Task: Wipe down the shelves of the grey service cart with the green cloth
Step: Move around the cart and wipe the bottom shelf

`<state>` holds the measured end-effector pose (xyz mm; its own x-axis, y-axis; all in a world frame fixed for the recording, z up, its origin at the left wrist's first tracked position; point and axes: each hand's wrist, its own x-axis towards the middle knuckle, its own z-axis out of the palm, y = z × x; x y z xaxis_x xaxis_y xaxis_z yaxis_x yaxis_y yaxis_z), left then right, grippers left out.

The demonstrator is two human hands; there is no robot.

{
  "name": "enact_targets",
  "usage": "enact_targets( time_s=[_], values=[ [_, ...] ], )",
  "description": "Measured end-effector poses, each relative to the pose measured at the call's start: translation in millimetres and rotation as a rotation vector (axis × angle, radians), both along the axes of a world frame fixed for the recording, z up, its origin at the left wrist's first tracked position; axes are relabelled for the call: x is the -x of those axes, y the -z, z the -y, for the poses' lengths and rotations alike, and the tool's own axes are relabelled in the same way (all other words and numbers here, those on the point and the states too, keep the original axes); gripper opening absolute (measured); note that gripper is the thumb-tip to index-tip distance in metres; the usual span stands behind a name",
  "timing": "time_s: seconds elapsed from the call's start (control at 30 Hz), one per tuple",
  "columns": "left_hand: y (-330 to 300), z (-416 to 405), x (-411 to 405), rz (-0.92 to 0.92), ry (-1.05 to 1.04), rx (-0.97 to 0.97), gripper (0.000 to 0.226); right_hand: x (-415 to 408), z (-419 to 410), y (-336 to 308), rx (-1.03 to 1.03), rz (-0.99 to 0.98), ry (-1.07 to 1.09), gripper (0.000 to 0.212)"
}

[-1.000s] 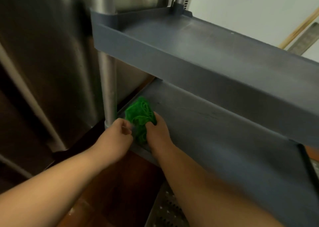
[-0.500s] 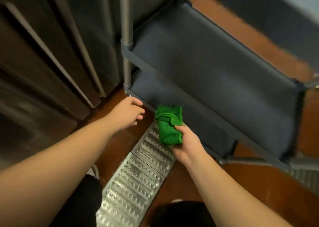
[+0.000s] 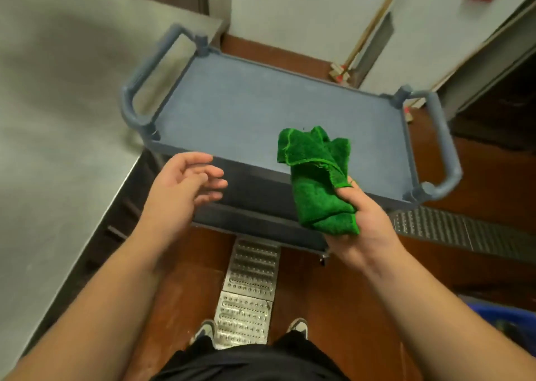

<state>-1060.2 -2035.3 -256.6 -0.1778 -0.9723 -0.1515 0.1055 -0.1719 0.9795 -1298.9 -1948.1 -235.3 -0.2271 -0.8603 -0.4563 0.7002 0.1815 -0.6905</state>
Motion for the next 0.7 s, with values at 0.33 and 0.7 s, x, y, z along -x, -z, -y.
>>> enact_targets(
  time_s=[0.33, 0.7],
  values=[
    [-75.4, 63.4, 98.1, -0.039, 0.357, 0.122, 0.029, 39.4, -31.3, -31.7, 0.211, 0.049, 0.499, 0.044],
    [-74.4, -8.8, 300.9, -0.046, 0.664, 0.056, 0.033, 182.1, -152.6, -41.3, 0.239, -0.048, 0.877, 0.044]
  ],
)
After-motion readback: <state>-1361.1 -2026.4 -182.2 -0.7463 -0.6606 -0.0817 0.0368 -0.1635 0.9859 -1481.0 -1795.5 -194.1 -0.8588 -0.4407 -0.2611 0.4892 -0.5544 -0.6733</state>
